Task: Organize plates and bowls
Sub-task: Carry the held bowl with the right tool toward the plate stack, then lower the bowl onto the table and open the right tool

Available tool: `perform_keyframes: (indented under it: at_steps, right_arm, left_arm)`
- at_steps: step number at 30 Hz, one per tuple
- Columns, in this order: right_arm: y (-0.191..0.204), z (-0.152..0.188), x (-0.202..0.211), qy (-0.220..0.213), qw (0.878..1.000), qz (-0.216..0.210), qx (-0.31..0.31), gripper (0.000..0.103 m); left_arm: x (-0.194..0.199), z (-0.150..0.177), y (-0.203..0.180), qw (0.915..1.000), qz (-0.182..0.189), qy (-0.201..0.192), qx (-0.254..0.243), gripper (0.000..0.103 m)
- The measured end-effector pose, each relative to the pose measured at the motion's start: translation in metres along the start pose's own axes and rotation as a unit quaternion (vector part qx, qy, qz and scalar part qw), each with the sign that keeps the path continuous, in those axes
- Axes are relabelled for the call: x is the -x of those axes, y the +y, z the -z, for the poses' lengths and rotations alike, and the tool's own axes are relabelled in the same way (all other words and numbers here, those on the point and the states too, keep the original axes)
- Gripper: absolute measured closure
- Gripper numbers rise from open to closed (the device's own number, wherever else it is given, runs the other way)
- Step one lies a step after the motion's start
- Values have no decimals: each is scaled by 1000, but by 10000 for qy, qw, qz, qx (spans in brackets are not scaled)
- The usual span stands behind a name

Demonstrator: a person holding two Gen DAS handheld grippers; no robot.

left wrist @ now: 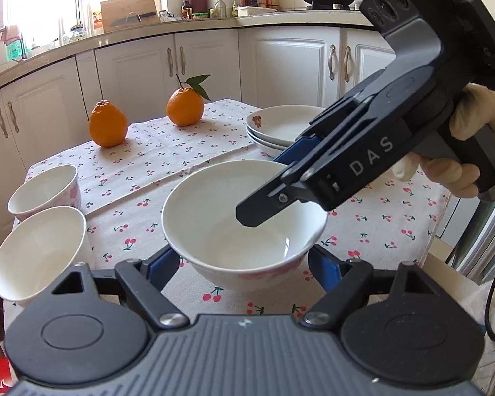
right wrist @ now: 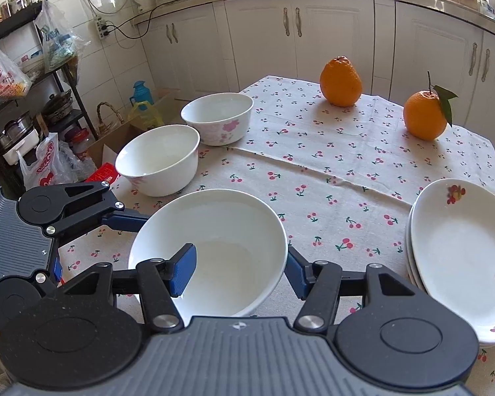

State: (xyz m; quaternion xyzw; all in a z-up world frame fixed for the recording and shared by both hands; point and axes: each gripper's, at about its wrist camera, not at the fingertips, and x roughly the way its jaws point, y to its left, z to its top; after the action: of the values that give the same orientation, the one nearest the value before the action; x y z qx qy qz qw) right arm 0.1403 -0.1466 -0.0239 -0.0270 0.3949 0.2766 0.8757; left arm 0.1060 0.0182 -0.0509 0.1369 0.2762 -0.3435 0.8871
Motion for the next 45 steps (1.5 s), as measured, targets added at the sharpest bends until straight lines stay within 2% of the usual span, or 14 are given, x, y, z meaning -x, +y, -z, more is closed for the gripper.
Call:
perform_keyframes:
  at_steps: [15, 17, 18, 19, 20, 22, 27, 32, 37, 41, 45]
  right_arm:
    - [-13, 8, -6, 70, 9998, 100, -152, 38]
    - [-13, 9, -6, 52, 9998, 91, -154, 32]
    - [-12, 9, -5, 3, 9999, 75, -132, 22]
    - [-11, 8, -4, -66, 9999, 79, -100, 8]
    - [-10, 8, -2, -147, 9998, 94, -66, 1]
    - [-7, 8, 5, -414, 9991, 92, 53, 0]
    - [-6, 3, 6, -440, 9990, 40, 42, 0]
    - [-3, -2, 8, -660, 9977, -34, -168, 0]
    - [10, -12, 5, -705, 9975, 89, -32, 0]
    - [28, -21, -2, -459, 9982, 189, 342, 0]
    - [55, -26, -8, -430, 9931, 462, 992, 0]
  left_arm:
    - [-14, -1, -3, 9999, 119, 120, 23, 19]
    - [-13, -1, -3, 9999, 137, 88, 5, 17]
    - [-13, -1, -3, 9999, 143, 81, -13, 15]
    - [-12, -1, -3, 9998, 167, 72, -54, 13]
    - [-10, 0, -3, 9998, 155, 52, -73, 10]
    - [-8, 2, -3, 9999, 97, 61, -60, 8]
    - [6, 9, 3, 9999, 18, 96, 60, 8]
    - [31, 19, 16, 9992, -233, 64, 333, 8]
    - [58, 27, 37, 9958, -697, -19, 600, 8]
    - [76, 31, 58, 9909, -1120, -127, 734, 7]
    - [88, 32, 80, 9849, -1512, -214, 816, 6]
